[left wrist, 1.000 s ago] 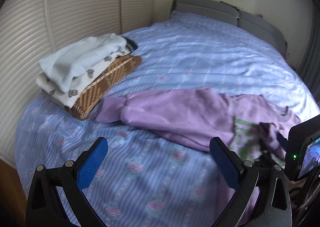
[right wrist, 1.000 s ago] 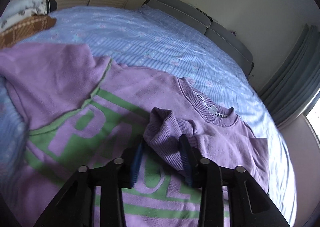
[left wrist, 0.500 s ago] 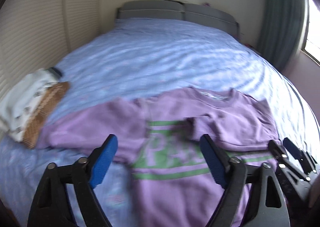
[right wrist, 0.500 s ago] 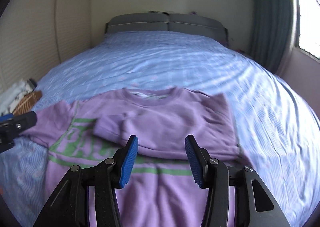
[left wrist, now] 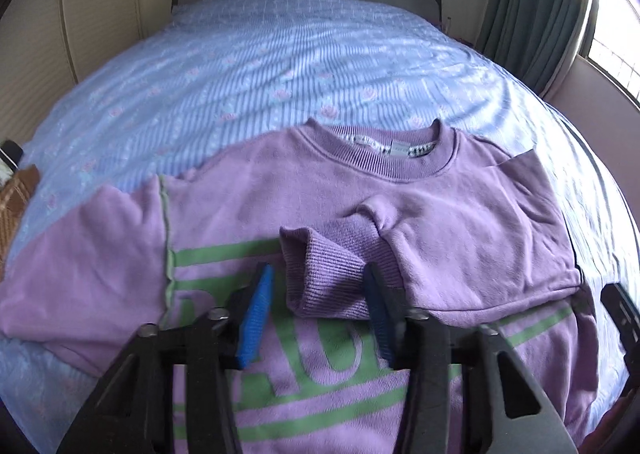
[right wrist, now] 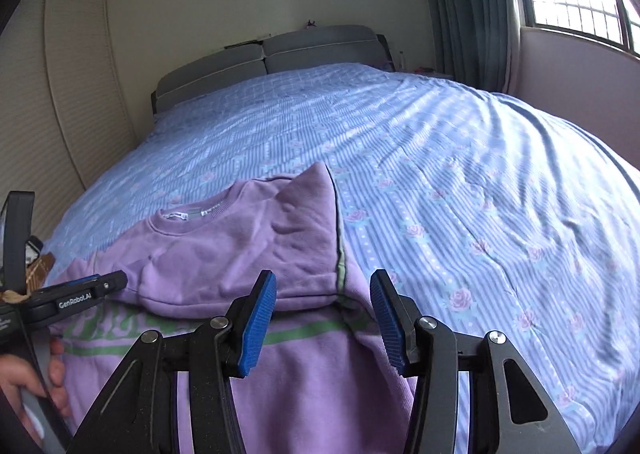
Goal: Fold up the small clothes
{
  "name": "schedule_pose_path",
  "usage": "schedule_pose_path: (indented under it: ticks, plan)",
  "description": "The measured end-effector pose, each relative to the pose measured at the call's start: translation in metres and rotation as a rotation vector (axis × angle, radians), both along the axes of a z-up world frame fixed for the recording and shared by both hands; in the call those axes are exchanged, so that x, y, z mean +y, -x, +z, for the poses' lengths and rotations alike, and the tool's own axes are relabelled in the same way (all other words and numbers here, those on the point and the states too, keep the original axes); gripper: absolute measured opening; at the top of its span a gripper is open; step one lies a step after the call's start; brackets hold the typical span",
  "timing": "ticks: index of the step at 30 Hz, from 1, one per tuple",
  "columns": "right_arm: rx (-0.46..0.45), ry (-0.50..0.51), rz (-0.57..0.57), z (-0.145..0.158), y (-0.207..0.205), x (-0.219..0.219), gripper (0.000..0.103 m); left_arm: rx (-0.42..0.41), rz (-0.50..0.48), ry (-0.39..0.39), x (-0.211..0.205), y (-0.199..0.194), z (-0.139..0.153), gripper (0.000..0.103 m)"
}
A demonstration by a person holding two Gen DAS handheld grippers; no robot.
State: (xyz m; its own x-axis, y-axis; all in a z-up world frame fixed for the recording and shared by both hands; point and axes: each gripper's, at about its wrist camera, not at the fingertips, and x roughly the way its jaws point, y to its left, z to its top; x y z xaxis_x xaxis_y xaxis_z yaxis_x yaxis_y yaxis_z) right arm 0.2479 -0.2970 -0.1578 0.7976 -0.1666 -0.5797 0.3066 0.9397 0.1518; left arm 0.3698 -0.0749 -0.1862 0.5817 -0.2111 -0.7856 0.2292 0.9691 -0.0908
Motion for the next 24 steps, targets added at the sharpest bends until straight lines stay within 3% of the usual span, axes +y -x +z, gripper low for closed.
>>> schedule_pose_path:
  ticks: [2, 4, 5, 9, 14, 24]
  plan:
    - [0.006, -0.022, -0.002, -0.007, -0.002, -0.004, 0.049, 0.017, -0.004, 0.044, 0.002, -0.001, -0.003, 0.024]
    - [0.007, -0.028, -0.008, -0.011, 0.004, -0.008, 0.049, -0.012, 0.0, 0.038, 0.003, 0.004, -0.001, 0.01]
    - [0.007, -0.027, -0.013, -0.012, 0.006, -0.009, 0.049, -0.017, -0.004, 0.037, 0.004, 0.006, 0.0, 0.008]
    - [-0.028, -0.034, -0.041, -0.016, 0.014, -0.014, 0.049, -0.03, -0.006, 0.063, 0.013, 0.016, 0.004, 0.008]
    - [-0.026, -0.03, -0.036, -0.021, 0.013, -0.016, 0.049, -0.015, 0.009, 0.027, 0.017, 0.021, -0.008, 0.008]
    - [0.078, -0.029, -0.026, -0.045, 0.003, -0.018, 0.049, -0.023, 0.017, -0.035, 0.007, 0.016, -0.015, 0.011]
